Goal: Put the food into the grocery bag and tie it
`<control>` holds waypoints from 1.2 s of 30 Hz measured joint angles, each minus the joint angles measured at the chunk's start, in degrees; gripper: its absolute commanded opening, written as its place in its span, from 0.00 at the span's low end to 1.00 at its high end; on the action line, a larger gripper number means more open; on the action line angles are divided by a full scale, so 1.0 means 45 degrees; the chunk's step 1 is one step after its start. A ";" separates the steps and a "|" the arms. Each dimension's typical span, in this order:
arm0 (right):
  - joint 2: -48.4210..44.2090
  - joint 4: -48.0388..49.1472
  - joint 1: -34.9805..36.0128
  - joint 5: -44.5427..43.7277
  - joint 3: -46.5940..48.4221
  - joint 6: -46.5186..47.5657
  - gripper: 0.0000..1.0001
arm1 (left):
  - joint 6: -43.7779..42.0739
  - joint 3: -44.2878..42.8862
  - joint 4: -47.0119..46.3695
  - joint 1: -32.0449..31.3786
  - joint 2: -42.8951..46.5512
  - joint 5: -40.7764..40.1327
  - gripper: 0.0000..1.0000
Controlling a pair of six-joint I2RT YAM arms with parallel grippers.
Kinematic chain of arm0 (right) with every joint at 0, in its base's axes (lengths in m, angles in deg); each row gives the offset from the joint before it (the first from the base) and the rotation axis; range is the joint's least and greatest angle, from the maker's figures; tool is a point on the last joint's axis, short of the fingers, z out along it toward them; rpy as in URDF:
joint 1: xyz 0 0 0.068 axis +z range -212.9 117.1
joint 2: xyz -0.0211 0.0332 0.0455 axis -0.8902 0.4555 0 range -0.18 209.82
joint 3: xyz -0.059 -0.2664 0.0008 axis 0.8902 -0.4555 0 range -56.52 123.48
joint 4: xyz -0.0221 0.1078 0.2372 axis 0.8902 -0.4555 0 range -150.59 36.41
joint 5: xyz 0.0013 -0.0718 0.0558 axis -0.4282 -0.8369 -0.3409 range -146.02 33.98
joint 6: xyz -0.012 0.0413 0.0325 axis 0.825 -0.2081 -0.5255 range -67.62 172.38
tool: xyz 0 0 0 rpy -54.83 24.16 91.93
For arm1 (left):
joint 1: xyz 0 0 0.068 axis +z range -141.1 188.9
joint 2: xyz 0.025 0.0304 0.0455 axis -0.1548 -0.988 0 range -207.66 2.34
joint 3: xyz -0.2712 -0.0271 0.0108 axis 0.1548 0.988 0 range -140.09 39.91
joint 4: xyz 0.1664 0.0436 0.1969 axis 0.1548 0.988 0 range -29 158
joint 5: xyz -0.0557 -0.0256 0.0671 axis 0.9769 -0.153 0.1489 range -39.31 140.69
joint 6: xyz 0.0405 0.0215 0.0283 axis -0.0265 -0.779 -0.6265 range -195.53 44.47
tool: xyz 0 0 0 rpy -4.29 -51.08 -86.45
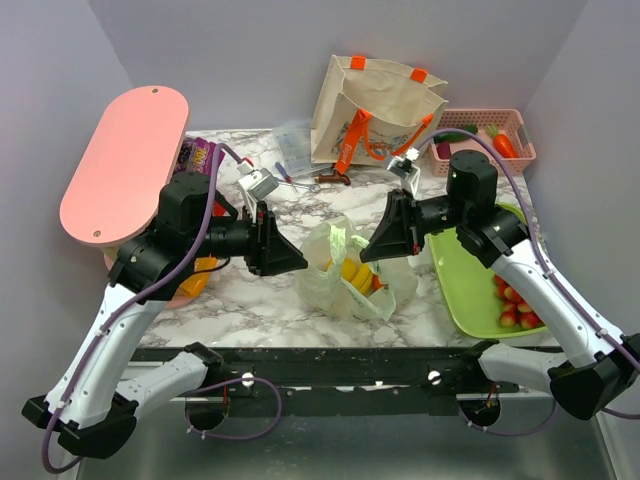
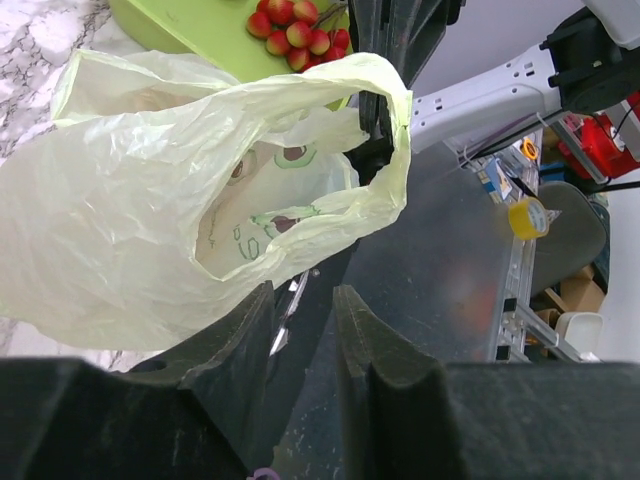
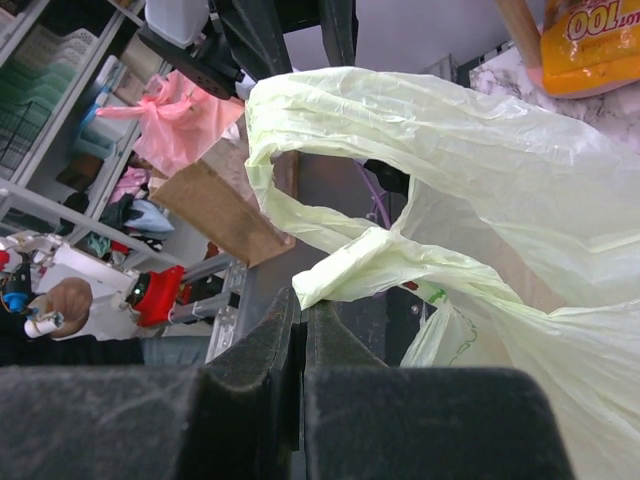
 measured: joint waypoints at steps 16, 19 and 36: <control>0.0384 0.0937 0.0500 0.0117 0.0005 -0.0835 0.01 | -0.0845 -0.0316 -0.0733 -0.1739 -0.1005 -0.2322 0.45; 0.0384 0.1360 0.0510 0.0141 0.0005 -0.1117 0.01 | -0.1073 0.0049 -0.1613 -0.1763 -0.0729 -0.2463 0.49; 0.0384 0.1880 0.0515 0.0160 0.0000 -0.1477 0.01 | -0.2739 0.2390 -0.4473 -0.2234 0.0087 -0.2322 0.43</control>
